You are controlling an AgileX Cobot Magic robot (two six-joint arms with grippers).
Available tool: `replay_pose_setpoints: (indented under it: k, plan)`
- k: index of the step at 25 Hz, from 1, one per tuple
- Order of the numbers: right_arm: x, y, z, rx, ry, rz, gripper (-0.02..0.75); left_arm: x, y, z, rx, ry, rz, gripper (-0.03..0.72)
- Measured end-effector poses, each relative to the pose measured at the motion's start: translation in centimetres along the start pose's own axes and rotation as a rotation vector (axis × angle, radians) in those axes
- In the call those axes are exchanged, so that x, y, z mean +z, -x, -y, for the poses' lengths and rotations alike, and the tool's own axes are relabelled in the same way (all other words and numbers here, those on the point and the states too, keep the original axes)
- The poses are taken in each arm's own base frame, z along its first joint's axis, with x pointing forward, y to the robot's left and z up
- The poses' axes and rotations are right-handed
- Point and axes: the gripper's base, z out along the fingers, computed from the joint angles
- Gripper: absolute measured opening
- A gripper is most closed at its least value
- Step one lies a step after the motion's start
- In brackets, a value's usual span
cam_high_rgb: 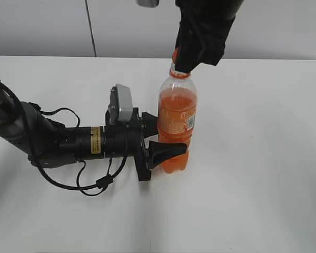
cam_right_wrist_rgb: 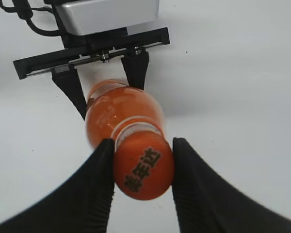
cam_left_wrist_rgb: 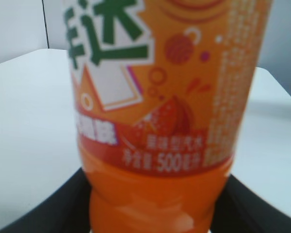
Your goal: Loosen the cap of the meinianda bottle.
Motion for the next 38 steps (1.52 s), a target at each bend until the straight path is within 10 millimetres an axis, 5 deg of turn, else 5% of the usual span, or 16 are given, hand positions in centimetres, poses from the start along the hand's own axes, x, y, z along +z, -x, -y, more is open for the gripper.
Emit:
replay_pose_setpoints:
  k: [6,13,18,26,38]
  plan:
    - [-4.4,0.0,-0.9,-0.022,-0.084,0.062,0.271,0.0,0.0,0.0,0.000,-0.001,0.000,0.402]
    - [-7.2,-1.5,-0.6,0.518,-0.157,0.092,0.271,0.0,0.0,0.0,0.000,-0.001,-0.001,0.402]
    - [-6.3,-5.9,1.4,0.841,-0.175,0.032,0.271,0.0,0.0,0.0,0.000,-0.001,-0.001,0.402]
    - [-0.1,-13.5,1.2,1.062,-0.159,-0.103,0.271,0.0,0.0,0.0,0.001,-0.002,-0.001,0.402]
    - [12.6,-17.4,0.4,1.125,-0.096,-0.199,0.270,0.0,0.0,0.0,0.001,-0.002,-0.001,0.402]
